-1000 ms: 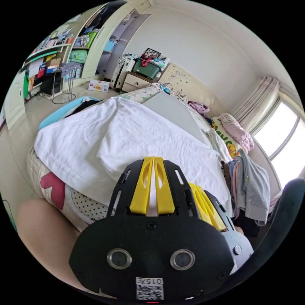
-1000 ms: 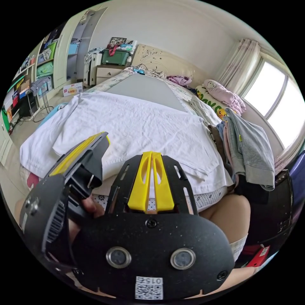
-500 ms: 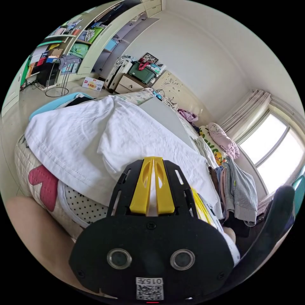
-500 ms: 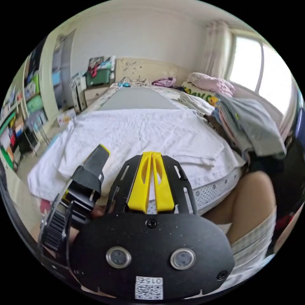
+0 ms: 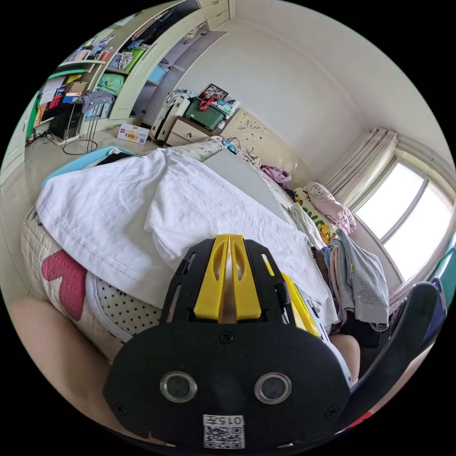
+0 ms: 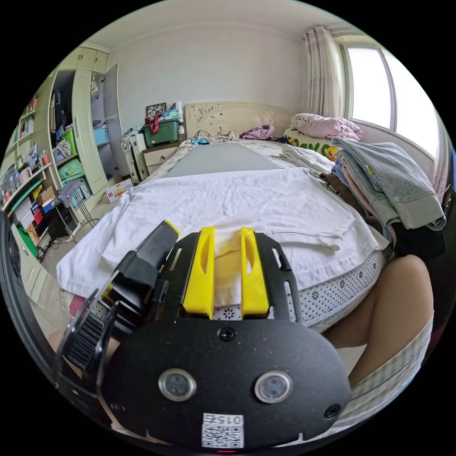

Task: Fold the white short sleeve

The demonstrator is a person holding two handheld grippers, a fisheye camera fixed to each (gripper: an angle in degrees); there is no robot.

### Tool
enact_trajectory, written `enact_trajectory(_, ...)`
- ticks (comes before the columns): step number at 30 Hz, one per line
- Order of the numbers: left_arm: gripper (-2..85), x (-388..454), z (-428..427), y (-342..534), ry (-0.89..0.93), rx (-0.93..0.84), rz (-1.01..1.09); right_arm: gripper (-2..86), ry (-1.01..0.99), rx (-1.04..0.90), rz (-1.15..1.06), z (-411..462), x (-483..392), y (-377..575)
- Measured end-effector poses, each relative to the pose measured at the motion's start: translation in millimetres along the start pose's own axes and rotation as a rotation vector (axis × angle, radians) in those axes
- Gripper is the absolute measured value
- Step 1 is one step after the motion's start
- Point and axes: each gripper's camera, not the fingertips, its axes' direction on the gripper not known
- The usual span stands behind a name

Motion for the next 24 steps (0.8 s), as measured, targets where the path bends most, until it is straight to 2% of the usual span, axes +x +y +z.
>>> enact_trajectory(24,-0.8,-27,-11,19,-0.020,-0.001,0.009,8.7,-0.013,-0.001,0.005,-48,24,-6)
